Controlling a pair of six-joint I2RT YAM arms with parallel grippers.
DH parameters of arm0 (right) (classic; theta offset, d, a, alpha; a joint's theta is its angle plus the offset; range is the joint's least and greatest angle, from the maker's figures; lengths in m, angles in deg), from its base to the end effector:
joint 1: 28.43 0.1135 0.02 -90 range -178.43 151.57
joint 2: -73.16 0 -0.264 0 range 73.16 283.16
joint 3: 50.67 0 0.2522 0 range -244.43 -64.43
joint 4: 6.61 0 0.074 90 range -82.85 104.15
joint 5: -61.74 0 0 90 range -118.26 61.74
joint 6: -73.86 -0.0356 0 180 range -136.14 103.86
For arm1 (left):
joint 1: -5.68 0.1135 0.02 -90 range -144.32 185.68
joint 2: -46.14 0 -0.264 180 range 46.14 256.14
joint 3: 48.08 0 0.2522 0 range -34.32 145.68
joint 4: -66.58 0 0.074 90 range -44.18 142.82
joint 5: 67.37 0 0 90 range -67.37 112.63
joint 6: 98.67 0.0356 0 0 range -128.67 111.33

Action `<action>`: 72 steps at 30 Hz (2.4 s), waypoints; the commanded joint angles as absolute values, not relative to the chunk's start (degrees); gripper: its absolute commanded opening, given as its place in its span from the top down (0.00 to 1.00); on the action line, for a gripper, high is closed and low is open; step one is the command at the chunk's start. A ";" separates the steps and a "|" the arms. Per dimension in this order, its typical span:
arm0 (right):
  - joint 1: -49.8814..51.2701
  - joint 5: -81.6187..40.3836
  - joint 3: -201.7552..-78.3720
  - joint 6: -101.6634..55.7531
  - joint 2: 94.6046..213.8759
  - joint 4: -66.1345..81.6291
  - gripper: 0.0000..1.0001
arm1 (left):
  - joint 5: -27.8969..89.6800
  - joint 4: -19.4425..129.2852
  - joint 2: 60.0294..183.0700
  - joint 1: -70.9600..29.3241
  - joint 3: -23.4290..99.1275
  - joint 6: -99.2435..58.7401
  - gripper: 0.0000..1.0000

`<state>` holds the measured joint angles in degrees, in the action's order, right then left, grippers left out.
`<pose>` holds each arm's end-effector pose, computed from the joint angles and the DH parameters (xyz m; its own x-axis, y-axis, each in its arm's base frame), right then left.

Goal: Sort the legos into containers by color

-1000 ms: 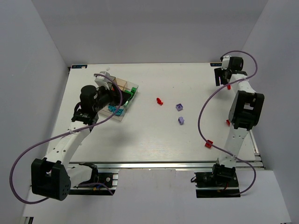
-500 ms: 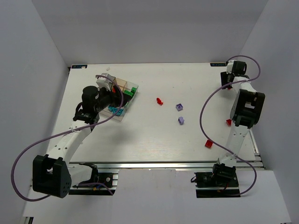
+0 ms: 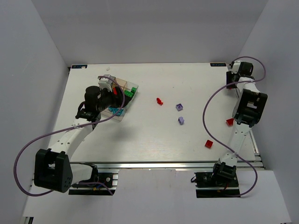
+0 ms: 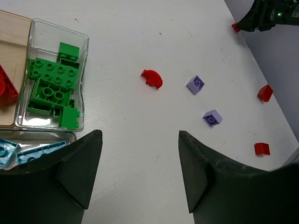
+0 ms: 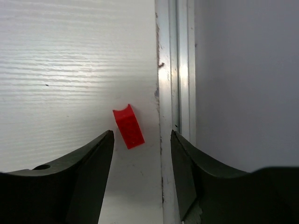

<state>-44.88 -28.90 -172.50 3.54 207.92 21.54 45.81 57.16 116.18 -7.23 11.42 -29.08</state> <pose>0.5123 -0.1517 0.1725 -0.6915 -0.1469 -0.7073 0.0620 0.9634 -0.2608 0.2680 -0.0758 0.2791 -0.5092 -0.2122 -0.8341 0.4144 0.7889 -0.4537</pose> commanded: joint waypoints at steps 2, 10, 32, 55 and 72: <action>-44.43 -24.39 -175.35 3.02 209.74 20.42 0.43 | 45.39 57.74 115.93 -7.15 11.47 -28.18 0.24; -44.43 -22.64 -177.98 4.07 212.90 20.95 0.47 | 45.31 57.65 116.11 -7.15 11.65 -28.10 0.24; -29.61 7.33 -146.87 19.53 178.29 21.65 1.00 | 40.48 57.92 109.08 -6.01 11.03 -27.49 0.24; 12.25 3.65 -187.65 0.83 207.80 0.14 1.00 | 21.48 54.57 92.64 -6.01 10.24 -22.03 0.22; 17.36 -9.62 -188.62 -2.17 218.88 -20.36 0.78 | 25.18 54.93 92.02 -6.01 10.51 -22.82 0.21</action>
